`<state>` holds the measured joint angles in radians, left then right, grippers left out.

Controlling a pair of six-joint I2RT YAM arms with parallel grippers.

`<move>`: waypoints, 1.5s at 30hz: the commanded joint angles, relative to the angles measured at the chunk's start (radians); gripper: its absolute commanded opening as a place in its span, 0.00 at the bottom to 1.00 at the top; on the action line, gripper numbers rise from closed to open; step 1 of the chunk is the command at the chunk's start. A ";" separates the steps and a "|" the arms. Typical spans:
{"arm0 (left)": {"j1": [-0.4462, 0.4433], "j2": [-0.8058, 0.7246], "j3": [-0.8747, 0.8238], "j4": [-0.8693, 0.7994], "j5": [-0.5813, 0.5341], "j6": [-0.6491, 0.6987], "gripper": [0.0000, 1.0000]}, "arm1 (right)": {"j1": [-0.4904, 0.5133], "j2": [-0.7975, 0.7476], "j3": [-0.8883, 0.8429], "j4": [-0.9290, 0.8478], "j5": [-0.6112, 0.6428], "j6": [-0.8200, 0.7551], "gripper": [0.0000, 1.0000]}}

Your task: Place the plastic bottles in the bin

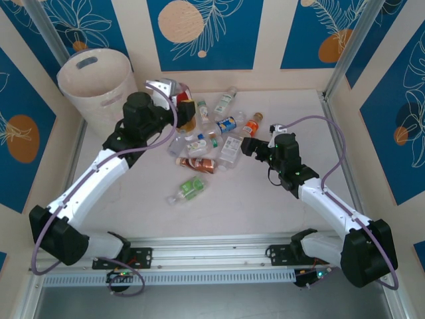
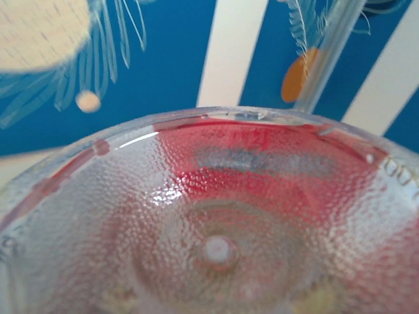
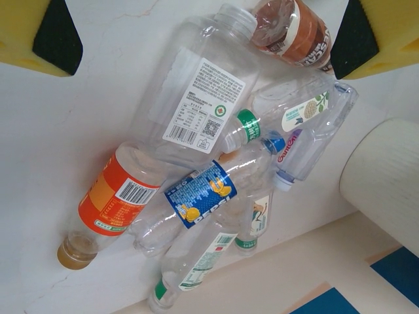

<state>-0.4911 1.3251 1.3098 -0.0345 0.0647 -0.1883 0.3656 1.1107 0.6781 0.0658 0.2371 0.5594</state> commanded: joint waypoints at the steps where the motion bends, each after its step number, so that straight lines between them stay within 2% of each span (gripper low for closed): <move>1: 0.008 -0.019 0.068 0.024 -0.177 0.147 0.51 | -0.006 -0.002 -0.005 0.010 0.016 0.026 1.00; 5: 0.022 0.019 0.152 0.047 -0.327 0.278 0.51 | -0.008 0.000 -0.003 0.006 0.013 0.022 1.00; 7: 0.057 0.056 0.206 0.036 -0.364 0.311 0.51 | -0.009 0.004 0.000 0.004 0.013 0.023 1.00; 12: 0.201 0.150 0.332 -0.084 -0.326 0.265 0.51 | -0.010 0.011 0.006 -0.002 0.007 0.025 0.99; 19: 0.384 0.223 0.464 -0.155 -0.262 0.195 0.52 | -0.009 0.025 0.014 -0.003 0.000 0.030 1.00; 25: 0.513 0.320 0.643 -0.272 -0.214 0.142 0.53 | -0.007 0.047 0.030 -0.014 -0.016 0.036 1.00; 34: 0.625 0.462 0.766 -0.418 -0.313 0.174 0.54 | -0.007 0.068 0.047 -0.036 -0.022 0.046 1.00; 41: 0.664 0.543 0.784 -0.448 -0.353 0.186 0.56 | 0.000 0.077 0.059 -0.067 -0.010 0.060 1.00; 45: 0.679 0.593 0.795 -0.461 -0.372 0.185 0.61 | 0.004 0.087 0.060 -0.074 -0.002 0.072 1.00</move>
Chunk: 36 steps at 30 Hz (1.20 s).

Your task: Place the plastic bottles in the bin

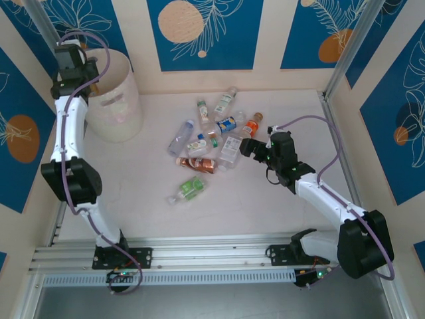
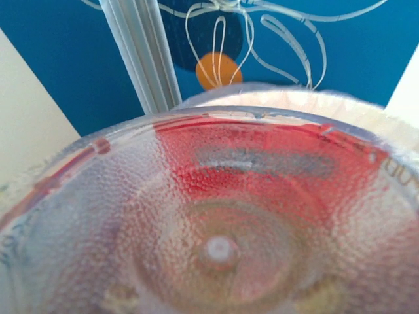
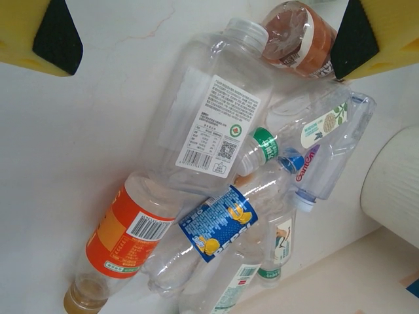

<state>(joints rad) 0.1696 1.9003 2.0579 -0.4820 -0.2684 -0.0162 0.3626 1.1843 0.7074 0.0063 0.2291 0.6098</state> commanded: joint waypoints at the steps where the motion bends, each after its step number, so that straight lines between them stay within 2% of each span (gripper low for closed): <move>1: 0.018 0.033 0.058 -0.026 -0.064 0.011 0.65 | 0.008 0.017 0.032 -0.017 0.008 0.024 1.00; 2: 0.018 0.045 0.069 -0.040 -0.082 0.008 0.69 | 0.010 0.021 0.032 -0.019 0.009 0.025 1.00; 4: 0.019 0.073 0.110 -0.079 -0.127 -0.004 0.88 | 0.013 0.030 0.038 -0.026 0.011 0.027 1.00; 6: 0.018 0.090 0.153 -0.111 -0.159 -0.020 1.00 | 0.017 0.039 0.043 -0.035 0.013 0.026 1.00; 9: 0.019 0.094 0.206 -0.143 -0.163 -0.045 1.00 | 0.025 0.052 0.053 -0.050 0.015 0.019 1.00; 22: -0.017 -0.006 0.196 -0.211 0.056 -0.144 1.00 | 0.030 0.036 0.027 -0.032 0.024 0.018 1.00; 28: -0.117 -0.057 0.132 -0.189 0.121 -0.152 1.00 | 0.029 -0.009 -0.024 0.016 0.048 0.025 0.99; 36: -0.317 -0.089 0.066 -0.164 0.131 -0.144 1.00 | 0.027 -0.065 -0.086 0.068 0.080 0.022 1.00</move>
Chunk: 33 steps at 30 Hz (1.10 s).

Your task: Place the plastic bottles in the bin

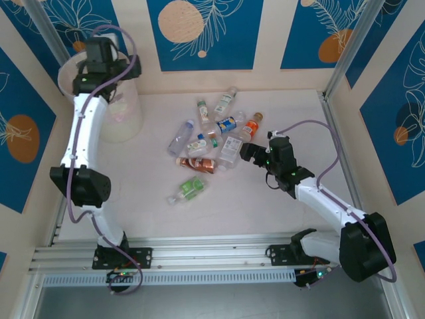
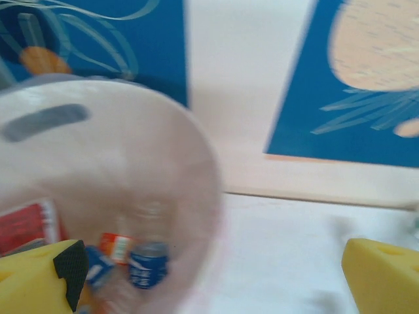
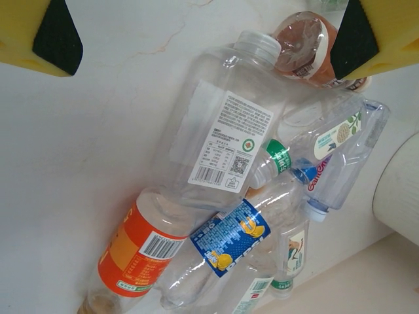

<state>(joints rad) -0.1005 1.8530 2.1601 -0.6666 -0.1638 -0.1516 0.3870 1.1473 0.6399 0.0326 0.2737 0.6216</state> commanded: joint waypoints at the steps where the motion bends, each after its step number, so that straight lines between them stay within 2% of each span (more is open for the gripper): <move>1: -0.071 -0.053 -0.064 0.037 0.030 -0.018 1.00 | 0.001 -0.031 -0.021 0.045 0.036 0.010 1.00; 7: -0.185 -0.168 -0.289 0.199 0.036 -0.039 1.00 | -0.005 -0.047 -0.029 0.036 0.036 -0.010 1.00; 14: -0.277 -0.325 -0.551 0.302 0.017 -0.083 1.00 | -0.015 -0.058 -0.060 0.069 0.037 0.002 1.00; 19: -0.326 -0.443 -0.798 0.419 0.087 -0.175 1.00 | -0.018 -0.059 -0.070 0.100 0.023 -0.004 1.00; 29: -0.456 -0.534 -0.997 0.296 0.031 -0.081 1.00 | -0.018 -0.058 -0.076 0.109 0.005 -0.015 1.00; 33: -0.477 -0.575 -1.102 0.297 0.119 -0.067 1.00 | -0.019 -0.055 -0.076 0.103 0.007 -0.014 1.00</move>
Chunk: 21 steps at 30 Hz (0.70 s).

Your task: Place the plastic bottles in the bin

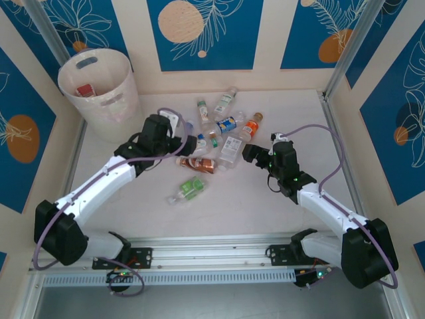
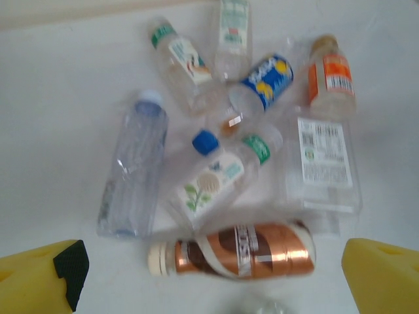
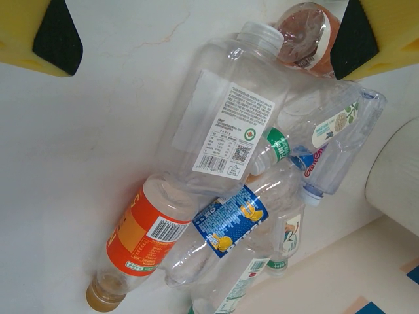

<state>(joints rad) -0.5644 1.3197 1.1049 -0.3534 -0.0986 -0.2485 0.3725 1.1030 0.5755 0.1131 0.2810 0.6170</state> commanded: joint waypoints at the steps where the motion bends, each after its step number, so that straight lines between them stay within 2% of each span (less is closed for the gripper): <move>1: -0.017 -0.048 -0.068 -0.027 0.080 0.036 1.00 | -0.005 -0.009 -0.011 0.022 0.000 -0.008 1.00; 6: -0.039 -0.059 -0.128 -0.140 0.109 0.058 1.00 | -0.005 -0.003 -0.009 0.016 -0.005 -0.002 1.00; 11: -0.137 -0.057 -0.189 -0.226 -0.007 0.038 1.00 | -0.005 0.001 -0.008 0.002 -0.004 0.009 1.00; 13: -0.162 -0.057 -0.231 -0.209 -0.021 0.024 1.00 | -0.006 0.002 -0.009 0.007 -0.002 0.016 1.00; 18: -0.204 0.001 -0.303 -0.110 0.056 0.064 1.00 | -0.003 0.009 -0.005 0.007 -0.009 0.027 0.99; 21: -0.242 0.067 -0.311 -0.054 0.031 0.078 1.00 | -0.004 0.003 -0.006 -0.001 -0.004 0.028 1.00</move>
<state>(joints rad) -0.7731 1.3418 0.8055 -0.4797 -0.0681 -0.1989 0.3725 1.1053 0.5755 0.1116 0.2806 0.6296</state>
